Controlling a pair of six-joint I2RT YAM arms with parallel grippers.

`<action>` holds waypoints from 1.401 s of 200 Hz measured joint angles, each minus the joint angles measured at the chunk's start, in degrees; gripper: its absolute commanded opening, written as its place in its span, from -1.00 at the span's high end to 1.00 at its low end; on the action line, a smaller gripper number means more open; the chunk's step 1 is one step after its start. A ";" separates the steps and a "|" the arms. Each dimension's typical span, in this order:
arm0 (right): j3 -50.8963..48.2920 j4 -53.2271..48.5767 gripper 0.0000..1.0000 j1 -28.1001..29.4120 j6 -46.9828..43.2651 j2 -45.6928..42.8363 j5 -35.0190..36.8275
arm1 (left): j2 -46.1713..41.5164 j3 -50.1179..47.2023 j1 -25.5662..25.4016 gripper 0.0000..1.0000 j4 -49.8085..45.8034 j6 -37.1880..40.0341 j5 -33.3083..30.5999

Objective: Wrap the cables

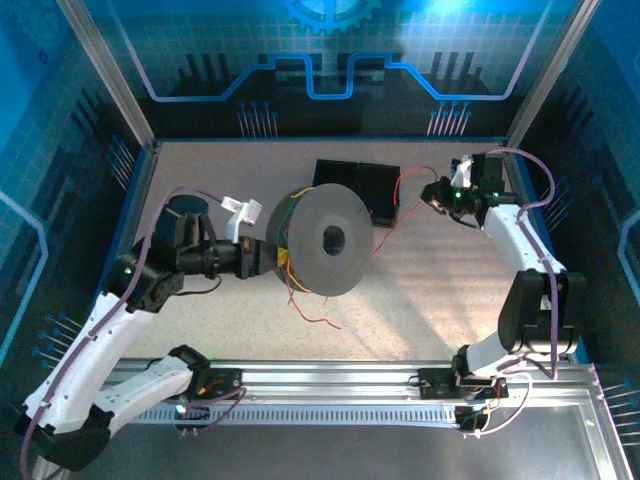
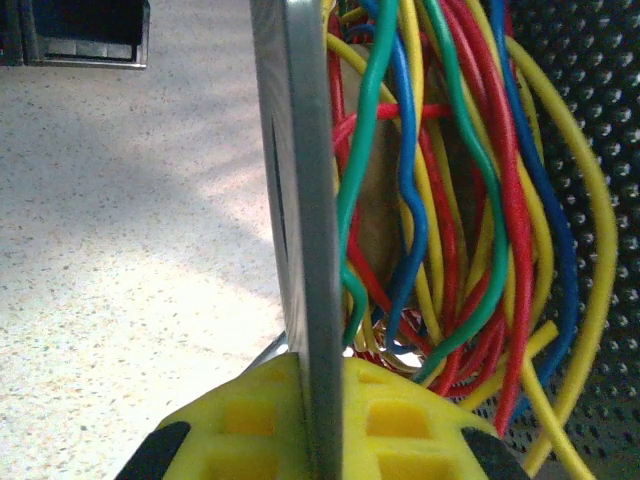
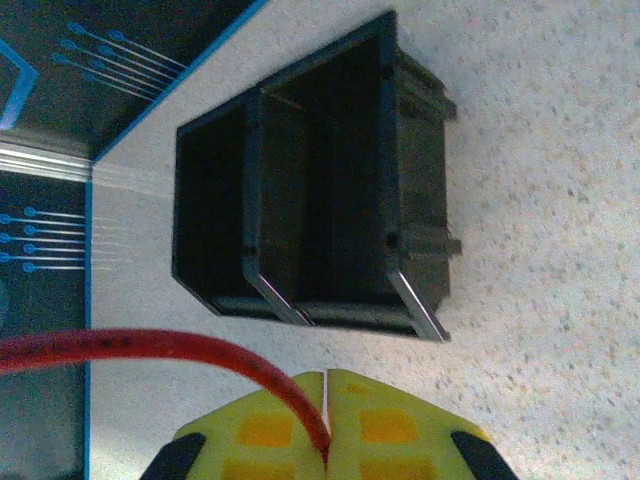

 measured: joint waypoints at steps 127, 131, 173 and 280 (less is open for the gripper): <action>21.62 3.23 1.00 16.79 4.87 2.71 -2.75 | 22.29 3.28 -16.98 1.00 -1.11 6.75 -29.20; 21.62 4.02 1.00 18.05 4.90 2.67 -3.02 | 22.62 3.45 -16.94 1.00 -1.11 6.73 -29.38; 20.17 10.45 1.00 28.87 5.01 -0.02 -4.72 | 24.11 5.14 -13.66 1.00 -1.29 5.90 -30.75; 4.68 19.28 1.00 51.65 -5.09 -5.70 11.08 | 24.09 5.01 0.42 1.00 -2.03 -0.48 -29.75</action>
